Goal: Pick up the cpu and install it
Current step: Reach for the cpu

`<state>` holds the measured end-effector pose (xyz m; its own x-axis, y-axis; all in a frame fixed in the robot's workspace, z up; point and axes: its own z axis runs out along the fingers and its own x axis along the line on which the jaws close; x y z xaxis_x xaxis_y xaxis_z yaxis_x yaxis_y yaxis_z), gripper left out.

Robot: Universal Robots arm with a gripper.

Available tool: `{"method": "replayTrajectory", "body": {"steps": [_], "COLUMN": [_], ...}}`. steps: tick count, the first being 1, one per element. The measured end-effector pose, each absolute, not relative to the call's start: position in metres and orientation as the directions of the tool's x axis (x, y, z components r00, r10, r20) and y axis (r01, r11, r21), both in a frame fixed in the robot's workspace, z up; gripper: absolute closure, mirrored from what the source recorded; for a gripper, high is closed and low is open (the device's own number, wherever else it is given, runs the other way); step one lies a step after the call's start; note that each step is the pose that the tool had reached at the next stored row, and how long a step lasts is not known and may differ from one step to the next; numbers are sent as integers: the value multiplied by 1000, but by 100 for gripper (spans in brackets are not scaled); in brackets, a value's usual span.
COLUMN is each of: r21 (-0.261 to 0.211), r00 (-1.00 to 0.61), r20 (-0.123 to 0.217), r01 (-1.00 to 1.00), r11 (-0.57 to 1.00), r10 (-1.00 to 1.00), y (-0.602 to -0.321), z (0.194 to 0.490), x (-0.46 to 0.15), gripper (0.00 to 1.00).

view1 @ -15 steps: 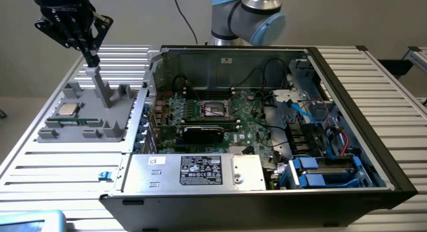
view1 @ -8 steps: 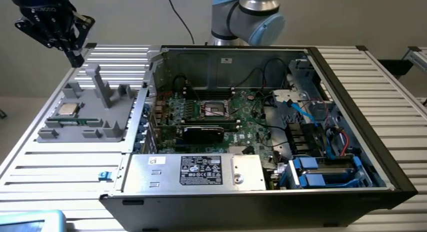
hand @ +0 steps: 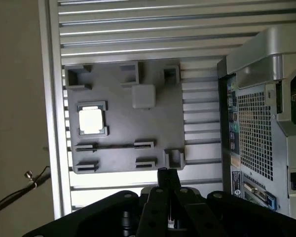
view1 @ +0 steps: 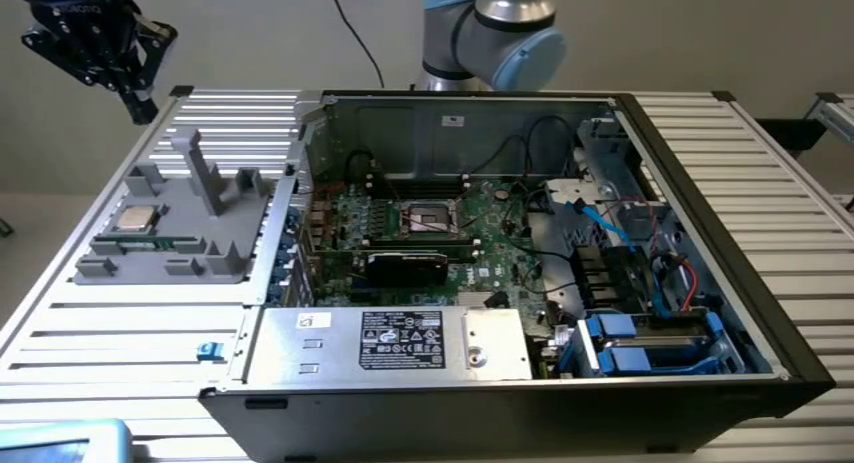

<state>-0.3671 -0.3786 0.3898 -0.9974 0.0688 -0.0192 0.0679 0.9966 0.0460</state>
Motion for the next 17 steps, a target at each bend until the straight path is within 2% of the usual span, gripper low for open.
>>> {"method": "replayTrajectory", "body": {"steps": [17], "r21": [46], "r00": [-998], "r20": [-19], "r01": [65], "r11": [997], "r10": [66], "y": [-353], "z": [386], "x": [-436], "gripper": [89]}}
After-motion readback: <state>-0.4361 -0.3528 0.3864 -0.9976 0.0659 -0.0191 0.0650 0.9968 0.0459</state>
